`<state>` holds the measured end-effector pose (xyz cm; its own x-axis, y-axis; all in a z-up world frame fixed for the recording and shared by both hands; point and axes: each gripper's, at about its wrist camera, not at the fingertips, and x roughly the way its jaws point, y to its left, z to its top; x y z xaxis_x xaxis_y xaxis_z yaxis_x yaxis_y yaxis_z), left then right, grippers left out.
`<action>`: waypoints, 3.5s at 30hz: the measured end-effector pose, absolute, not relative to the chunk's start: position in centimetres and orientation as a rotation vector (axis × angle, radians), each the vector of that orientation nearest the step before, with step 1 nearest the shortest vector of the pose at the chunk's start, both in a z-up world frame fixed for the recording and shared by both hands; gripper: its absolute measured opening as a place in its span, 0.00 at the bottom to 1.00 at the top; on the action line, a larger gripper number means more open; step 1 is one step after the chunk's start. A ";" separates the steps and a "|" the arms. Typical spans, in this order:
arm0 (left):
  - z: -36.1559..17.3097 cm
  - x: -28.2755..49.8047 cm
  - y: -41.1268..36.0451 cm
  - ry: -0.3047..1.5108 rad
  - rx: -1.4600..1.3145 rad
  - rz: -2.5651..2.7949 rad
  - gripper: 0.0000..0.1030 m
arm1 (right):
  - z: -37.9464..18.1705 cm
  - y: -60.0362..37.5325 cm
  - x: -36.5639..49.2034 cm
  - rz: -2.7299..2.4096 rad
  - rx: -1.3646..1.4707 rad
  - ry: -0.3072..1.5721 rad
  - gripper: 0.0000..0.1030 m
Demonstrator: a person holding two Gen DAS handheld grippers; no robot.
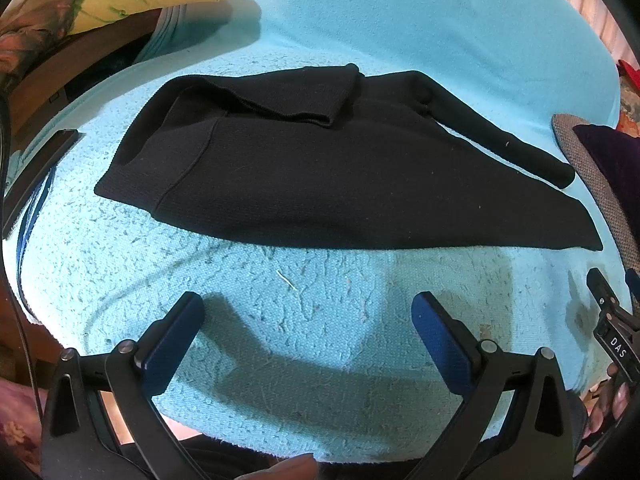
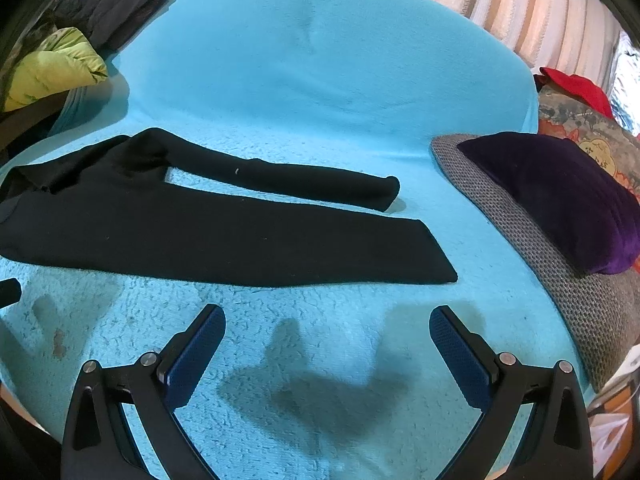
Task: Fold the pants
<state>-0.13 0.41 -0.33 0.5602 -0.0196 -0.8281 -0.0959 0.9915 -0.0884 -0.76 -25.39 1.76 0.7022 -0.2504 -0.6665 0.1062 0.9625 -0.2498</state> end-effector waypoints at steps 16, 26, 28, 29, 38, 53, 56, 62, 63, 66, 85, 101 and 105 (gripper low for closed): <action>-0.2 -0.6 1.4 0.975 -0.129 0.054 1.00 | 1.9 -25.3 -0.9 -0.190 -0.195 0.762 0.99; -0.2 -0.7 1.7 0.965 -0.144 0.038 1.00 | 2.1 -25.5 -1.1 -0.186 -0.186 0.753 0.99; 0.2 -1.0 2.0 0.929 -0.219 -0.045 1.00 | 2.1 -25.5 -1.1 -0.185 -0.185 0.752 0.99; 0.3 -1.2 2.2 0.912 -0.248 -0.077 1.00 | 2.1 -25.5 -1.1 -0.185 -0.185 0.752 0.99; 1.5 -2.4 4.9 0.813 -0.373 -0.264 1.00 | 2.3 -25.8 -1.3 -0.174 -0.163 0.746 0.99; -2.0 4.1 22.2 0.839 -0.932 -0.210 1.00 | 2.3 -26.3 -1.4 -0.149 -0.131 0.742 0.99; -2.0 4.2 21.8 0.784 -0.962 -0.295 1.00 | 2.2 -26.2 -1.3 -0.150 -0.134 0.745 0.99; -1.3 5.7 19.5 0.809 -0.986 -0.386 1.00 | 2.1 -25.8 -1.2 -0.154 -0.154 0.750 0.99; -1.3 5.9 19.3 0.821 -0.976 -0.375 1.00 | 2.0 -25.8 -1.2 -0.155 -0.155 0.750 0.99; -1.4 6.3 19.1 0.848 -0.953 -0.350 1.00 | 2.0 -25.7 -1.1 -0.156 -0.157 0.753 0.99; 0.3 4.6 14.8 0.867 -0.447 -0.185 0.06 | 5.9 -34.9 -2.6 -0.062 0.160 0.600 0.99; 0.0 6.1 14.1 0.876 -0.500 -0.153 0.04 | -3.6 -52.0 6.1 0.068 0.957 0.951 0.64; 0.1 5.8 13.8 0.865 -0.472 -0.126 0.03 | -4.1 -51.0 7.6 0.144 0.942 0.974 0.33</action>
